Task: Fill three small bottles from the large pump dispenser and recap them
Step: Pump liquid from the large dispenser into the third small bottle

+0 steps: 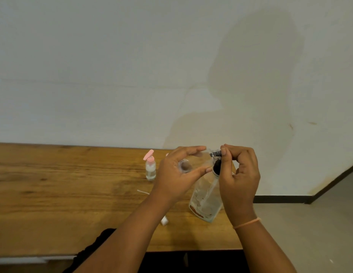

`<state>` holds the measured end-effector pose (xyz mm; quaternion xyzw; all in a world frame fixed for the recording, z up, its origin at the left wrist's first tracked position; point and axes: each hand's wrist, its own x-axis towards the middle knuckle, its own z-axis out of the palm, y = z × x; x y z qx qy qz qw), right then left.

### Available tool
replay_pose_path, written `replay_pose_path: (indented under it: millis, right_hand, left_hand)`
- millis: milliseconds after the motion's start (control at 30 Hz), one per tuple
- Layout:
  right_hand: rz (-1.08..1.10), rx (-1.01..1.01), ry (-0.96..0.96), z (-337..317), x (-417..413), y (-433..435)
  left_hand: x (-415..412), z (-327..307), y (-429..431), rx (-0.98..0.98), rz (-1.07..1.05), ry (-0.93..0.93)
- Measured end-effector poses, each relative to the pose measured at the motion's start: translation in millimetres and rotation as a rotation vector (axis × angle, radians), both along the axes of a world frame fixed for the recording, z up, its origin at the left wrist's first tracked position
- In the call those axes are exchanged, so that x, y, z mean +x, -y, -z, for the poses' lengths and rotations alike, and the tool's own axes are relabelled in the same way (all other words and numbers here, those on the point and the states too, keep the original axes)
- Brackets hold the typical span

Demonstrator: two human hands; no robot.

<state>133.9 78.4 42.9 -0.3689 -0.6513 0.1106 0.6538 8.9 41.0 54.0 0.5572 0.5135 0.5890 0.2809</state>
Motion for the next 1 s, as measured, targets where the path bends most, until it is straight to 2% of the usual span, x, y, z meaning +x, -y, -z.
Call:
replay_pose_path:
  millis: [167, 333, 667, 1000]
  right_hand:
    - [-0.005, 0.005, 0.026, 10.7, 0.5, -4.9]
    - [-0.008, 0.006, -0.013, 1.9, -0.7, 0.1]
    - [-0.009, 0.006, 0.034, 4.7, 2.4, -4.9]
    - [-0.017, -0.026, 0.052, -8.0, 4.1, -4.6]
  left_hand:
    - [-0.1, 3.1, 0.9, -0.054, -0.002, -0.007]
    - [0.7, -2.5, 2.2, -0.009, -0.005, -0.004]
    - [1.8, -3.4, 2.9, -0.042, -0.006, -0.013]
    - [1.4, -8.6, 1.9, 0.009, -0.012, -0.028]
